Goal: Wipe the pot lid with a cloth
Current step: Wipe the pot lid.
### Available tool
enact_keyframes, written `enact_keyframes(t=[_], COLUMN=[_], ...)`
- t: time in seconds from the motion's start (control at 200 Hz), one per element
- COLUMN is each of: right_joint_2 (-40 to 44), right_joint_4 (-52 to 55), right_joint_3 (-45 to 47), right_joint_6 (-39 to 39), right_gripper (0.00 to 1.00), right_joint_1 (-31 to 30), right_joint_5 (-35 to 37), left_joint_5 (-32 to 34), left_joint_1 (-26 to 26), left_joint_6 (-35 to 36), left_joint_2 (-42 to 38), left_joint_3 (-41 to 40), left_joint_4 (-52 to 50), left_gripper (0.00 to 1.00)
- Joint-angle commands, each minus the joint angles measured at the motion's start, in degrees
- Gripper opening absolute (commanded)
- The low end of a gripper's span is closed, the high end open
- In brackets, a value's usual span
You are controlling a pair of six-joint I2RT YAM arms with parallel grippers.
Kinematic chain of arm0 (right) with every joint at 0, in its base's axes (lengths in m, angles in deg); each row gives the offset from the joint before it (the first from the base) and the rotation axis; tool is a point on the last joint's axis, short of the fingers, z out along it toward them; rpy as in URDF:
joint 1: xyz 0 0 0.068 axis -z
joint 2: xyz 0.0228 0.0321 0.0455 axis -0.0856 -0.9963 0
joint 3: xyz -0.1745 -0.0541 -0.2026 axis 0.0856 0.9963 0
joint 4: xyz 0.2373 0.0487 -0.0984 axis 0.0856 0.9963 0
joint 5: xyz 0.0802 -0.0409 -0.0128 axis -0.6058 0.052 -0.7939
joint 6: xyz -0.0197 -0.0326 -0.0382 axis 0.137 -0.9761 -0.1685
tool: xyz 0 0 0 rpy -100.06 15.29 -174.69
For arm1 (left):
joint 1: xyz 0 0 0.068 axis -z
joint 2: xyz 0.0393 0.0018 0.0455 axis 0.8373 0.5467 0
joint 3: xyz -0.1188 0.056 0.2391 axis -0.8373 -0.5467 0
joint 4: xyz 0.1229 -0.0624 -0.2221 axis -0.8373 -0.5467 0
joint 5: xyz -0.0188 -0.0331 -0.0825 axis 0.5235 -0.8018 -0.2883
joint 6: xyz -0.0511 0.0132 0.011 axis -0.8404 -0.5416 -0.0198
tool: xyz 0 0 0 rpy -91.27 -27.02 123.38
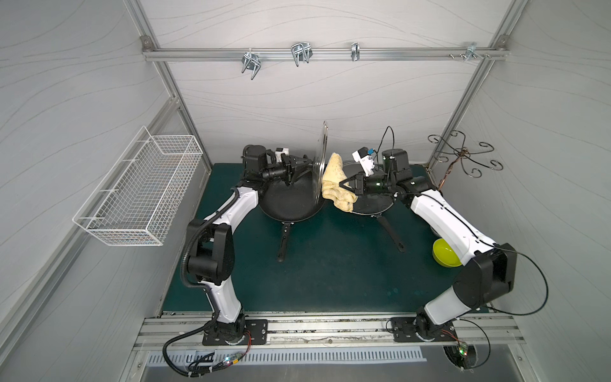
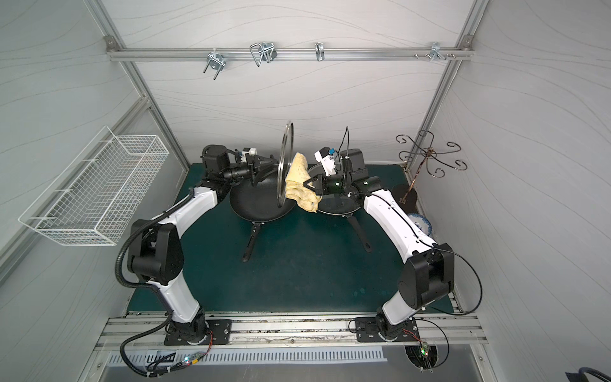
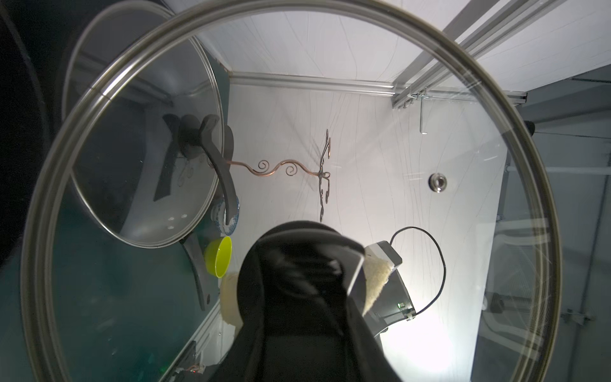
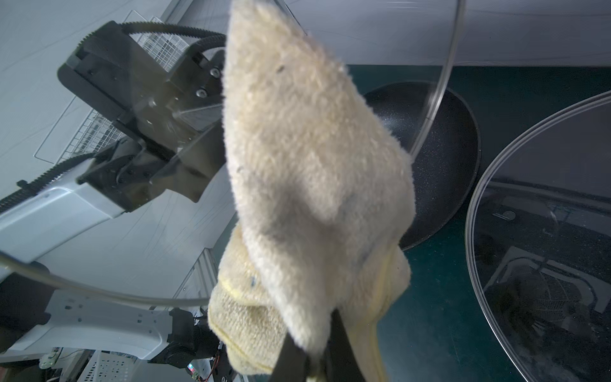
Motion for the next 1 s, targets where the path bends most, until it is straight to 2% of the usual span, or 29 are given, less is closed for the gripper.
enact_keyframes(t=[0.0, 0.12, 0.25, 0.45, 0.65, 0.84, 0.996], right_joint_2=[-1.9, -2.6, -2.4, 0.1, 0.5, 0.5, -2.1], right_joint_4=[-0.3, 2.0, 2.3, -2.4, -6.1, -11.9, -16.8], right_joint_3=[-2.1, -2.2, -1.6, -1.9, -5.7, -8.4, -12.5], right_joint_6=[-0.8, -3.6, -5.0, -4.2, -3.4, -0.3, 4.1], right_gripper=[0.00, 0.00, 0.00, 0.00, 0.00, 0.00, 0.00], right_joint_1=[-0.3, -0.9, -1.8, -3.4, -4.1, -3.5, -1.9], right_joint_5=[-1.3, -0.9, -4.5, -12.5, -16.2, -15.0, -10.1], left_joint_5=[-3.1, -0.8, -0.1, -2.2, -7.2, -9.8, -12.0], left_joint_1=[1.4, 1.9, 2.1, 2.1, 2.1, 2.1, 2.1], left_joint_6=[-13.5, -16.5, -17.8, -17.8, -16.4, -15.8, -15.3], left_joint_2=[-0.6, 0.8, 2.5, 3.3, 3.4, 2.9, 2.5], left_joint_3=[6.7, 7.6, 8.8, 7.7, 5.0, 3.4, 2.4], left_joint_4=[23.6, 27.1, 27.4, 27.5, 29.2, 29.6, 29.3], left_gripper=[0.00, 0.00, 0.00, 0.00, 0.00, 0.00, 0.00])
